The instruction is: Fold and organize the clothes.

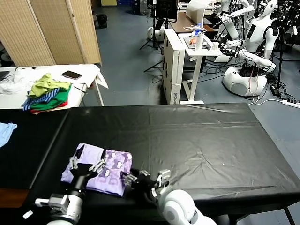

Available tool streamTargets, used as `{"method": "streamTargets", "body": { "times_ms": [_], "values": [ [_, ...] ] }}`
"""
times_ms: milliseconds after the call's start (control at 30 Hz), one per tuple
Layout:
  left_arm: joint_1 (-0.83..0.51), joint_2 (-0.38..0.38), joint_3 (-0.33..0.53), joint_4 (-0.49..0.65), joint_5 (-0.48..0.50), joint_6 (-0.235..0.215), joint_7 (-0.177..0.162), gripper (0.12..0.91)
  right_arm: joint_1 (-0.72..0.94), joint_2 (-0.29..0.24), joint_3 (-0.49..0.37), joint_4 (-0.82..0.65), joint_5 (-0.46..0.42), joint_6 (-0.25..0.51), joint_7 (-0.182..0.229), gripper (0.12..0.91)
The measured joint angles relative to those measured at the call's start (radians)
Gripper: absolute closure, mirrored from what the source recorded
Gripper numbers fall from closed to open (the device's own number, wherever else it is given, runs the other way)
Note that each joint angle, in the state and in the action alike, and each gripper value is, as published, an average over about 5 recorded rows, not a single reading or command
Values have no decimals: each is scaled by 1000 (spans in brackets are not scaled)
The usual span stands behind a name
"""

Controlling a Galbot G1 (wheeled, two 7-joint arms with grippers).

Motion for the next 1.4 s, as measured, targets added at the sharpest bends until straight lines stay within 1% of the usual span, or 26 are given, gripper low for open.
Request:
{"method": "streamTargets", "body": {
  "times_ms": [33,167,233,267,333,400,500,667,733,833,900,933,1033,1067,1133,1167,1267,1300,1400],
  "values": [
    [2,1,-4,-2,-2,-1,0,123,2,5,-4,-6,-2,0,1,575],
    [5,0,-13,-4,-4,-4,-1,123,3,14,-9,-20,-15,1,5,810],
    [7,-3,-15,-4,-3,-6,-1,123,2,14,-7,-23,-28,1,7,871],
    [8,-5,-15,-4,-3,-7,-1,123,0,13,-5,-22,-37,1,7,883],
    [11,-8,-16,-2,-3,-10,-1,123,-2,7,5,-14,-62,-7,4,880],
    [14,-10,-17,1,-3,-14,-1,123,-1,-6,23,-1,-90,-25,-8,884],
    [14,-12,-17,10,-3,-21,-2,123,11,-39,61,18,-115,-62,-40,885],
    [15,-21,-14,22,-3,-27,-2,123,52,-116,129,21,-138,-133,-99,885],
    [20,-25,-13,25,-3,-30,-3,123,70,-143,147,19,-155,-145,-123,885],
    [27,-29,-13,30,-5,-37,-5,123,89,-178,163,13,-192,-136,-166,875],
    [29,-32,-14,32,-14,-40,-10,123,93,-197,173,12,-226,-120,-199,820],
    [30,-34,-14,33,-22,-40,-14,123,92,-205,178,14,-244,-113,-213,774],
    [33,-36,-13,33,-50,-29,-29,123,77,-227,197,30,-299,-94,-240,595],
    [36,-36,-13,31,-58,-21,-32,123,68,-234,203,37,-315,-85,-244,519],
    [43,-32,-14,28,-71,-9,-34,123,41,-249,219,57,-340,-59,-247,406],
    [48,-29,-15,26,-76,-8,-36,123,24,-255,229,68,-349,-42,-244,331],
    [67,-16,-18,23,-77,-19,-41,123,-41,-265,268,106,-364,25,-218,181],
    [74,-11,-18,21,-77,-20,-44,123,-67,-266,283,119,-369,52,-205,152],
    [101,3,-19,8,-84,-10,-54,123,-155,-260,333,159,-397,149,-158,123]
  ]
}}
